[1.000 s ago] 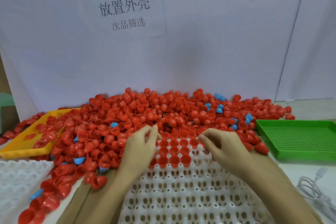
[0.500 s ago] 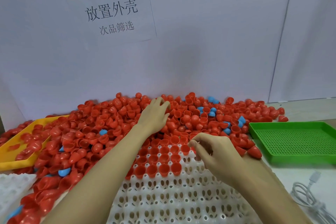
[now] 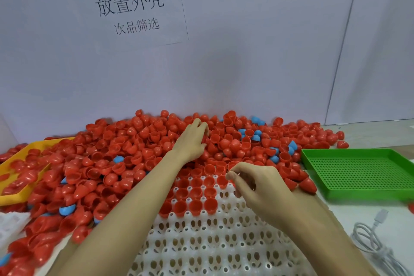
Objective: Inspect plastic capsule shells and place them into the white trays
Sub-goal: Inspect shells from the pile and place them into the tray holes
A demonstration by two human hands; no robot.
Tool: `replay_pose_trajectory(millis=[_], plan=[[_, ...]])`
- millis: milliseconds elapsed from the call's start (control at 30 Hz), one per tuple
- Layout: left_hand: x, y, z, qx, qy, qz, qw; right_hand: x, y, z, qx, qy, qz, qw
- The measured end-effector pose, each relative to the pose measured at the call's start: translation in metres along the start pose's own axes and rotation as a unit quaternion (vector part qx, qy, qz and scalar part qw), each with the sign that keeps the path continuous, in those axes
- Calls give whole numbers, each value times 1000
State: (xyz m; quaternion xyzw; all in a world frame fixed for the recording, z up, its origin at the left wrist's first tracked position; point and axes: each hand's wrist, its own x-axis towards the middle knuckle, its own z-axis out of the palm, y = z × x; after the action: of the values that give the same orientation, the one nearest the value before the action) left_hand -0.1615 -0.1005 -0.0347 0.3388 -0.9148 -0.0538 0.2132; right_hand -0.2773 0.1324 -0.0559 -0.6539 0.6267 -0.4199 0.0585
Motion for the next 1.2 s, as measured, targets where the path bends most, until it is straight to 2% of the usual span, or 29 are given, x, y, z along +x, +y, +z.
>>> replay_pose_trajectory(millis=[133,233,300,433,567,733,967,1200], plan=[[-17,-9,-10,-49,102,41,993,0,0,-1,-5,-8,2,1000],[-38,-8,-21,-145,140,0,980,-1,1,0,1,-3,8,1000],[-61,0,-27,-242,169,-36,955,0,1,-1,15,6,15,1000],[-126,32,-31,-407,158,-58,898,0,-1,0,32,18,24,999],[-173,56,-32,-485,150,-70,858,-1,-8,2,101,5,27,994],[-192,67,-39,-520,125,-62,843,0,-19,1,172,-53,26,983],[-192,64,-38,-545,166,-79,818,-1,-33,-3,238,-105,44,964],[-192,62,-40,-548,156,-83,817,-2,-40,-1,217,-94,71,969]])
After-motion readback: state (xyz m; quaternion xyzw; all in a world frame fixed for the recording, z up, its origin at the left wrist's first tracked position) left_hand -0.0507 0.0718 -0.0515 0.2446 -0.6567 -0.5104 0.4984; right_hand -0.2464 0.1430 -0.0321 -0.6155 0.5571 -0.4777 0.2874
